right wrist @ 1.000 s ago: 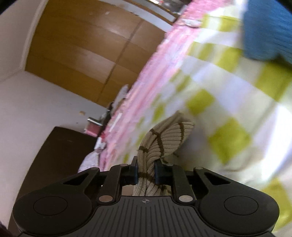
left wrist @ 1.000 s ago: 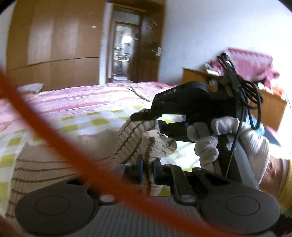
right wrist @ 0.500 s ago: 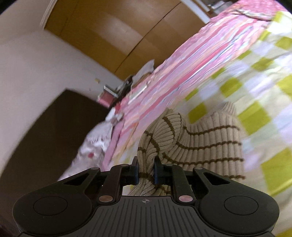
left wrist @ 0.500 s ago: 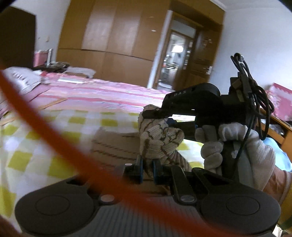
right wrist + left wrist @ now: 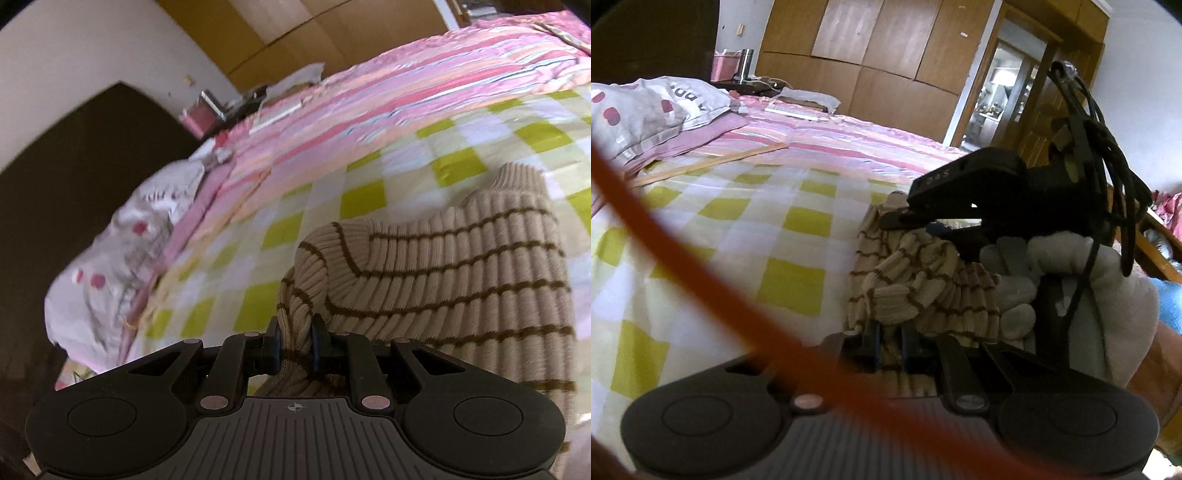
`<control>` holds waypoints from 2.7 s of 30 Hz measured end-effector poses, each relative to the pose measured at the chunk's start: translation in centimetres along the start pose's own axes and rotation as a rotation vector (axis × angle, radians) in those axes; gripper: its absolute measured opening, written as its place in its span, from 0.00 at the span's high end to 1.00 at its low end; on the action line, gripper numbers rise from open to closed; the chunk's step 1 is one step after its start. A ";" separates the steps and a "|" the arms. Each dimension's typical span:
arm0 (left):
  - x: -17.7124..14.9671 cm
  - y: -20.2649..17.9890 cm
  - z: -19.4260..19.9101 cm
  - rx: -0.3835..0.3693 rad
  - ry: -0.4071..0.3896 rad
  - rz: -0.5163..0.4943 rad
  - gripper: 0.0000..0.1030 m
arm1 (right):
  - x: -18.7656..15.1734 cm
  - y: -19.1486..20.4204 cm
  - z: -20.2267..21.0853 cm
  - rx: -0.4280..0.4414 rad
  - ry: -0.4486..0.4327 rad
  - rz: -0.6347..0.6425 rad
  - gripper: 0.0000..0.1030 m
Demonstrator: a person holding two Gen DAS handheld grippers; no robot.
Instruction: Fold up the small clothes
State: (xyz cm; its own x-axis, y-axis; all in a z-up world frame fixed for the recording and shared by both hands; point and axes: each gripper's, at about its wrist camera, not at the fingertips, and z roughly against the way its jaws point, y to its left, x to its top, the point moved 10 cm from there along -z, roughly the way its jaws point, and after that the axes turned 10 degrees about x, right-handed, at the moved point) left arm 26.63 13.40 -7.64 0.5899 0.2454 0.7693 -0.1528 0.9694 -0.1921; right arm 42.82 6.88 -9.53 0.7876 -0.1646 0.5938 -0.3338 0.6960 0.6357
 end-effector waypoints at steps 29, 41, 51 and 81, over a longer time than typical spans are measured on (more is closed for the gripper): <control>3.3 -3.2 -3.0 0.121 -0.075 -0.183 0.64 | -0.3 -0.2 11.7 -0.061 -0.005 0.255 0.72; 0.8 1.4 -4.9 0.203 0.029 -0.119 0.50 | -10.5 0.5 10.0 -0.105 0.211 0.564 0.74; 2.3 1.0 -2.6 0.190 -0.015 -0.102 0.49 | -6.7 0.5 14.6 -0.076 0.102 0.404 0.70; 4.2 2.3 -4.9 0.219 0.025 -0.108 0.47 | -1.1 -4.9 11.5 -0.128 -0.009 0.195 0.52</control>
State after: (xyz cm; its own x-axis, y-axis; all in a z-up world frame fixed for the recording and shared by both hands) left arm 32.67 16.71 -7.81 0.6311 0.1435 0.7623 -0.2544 0.9667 0.0287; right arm 37.58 -4.41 -7.63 0.7100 -0.0240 0.7038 -0.4102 0.7984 0.4409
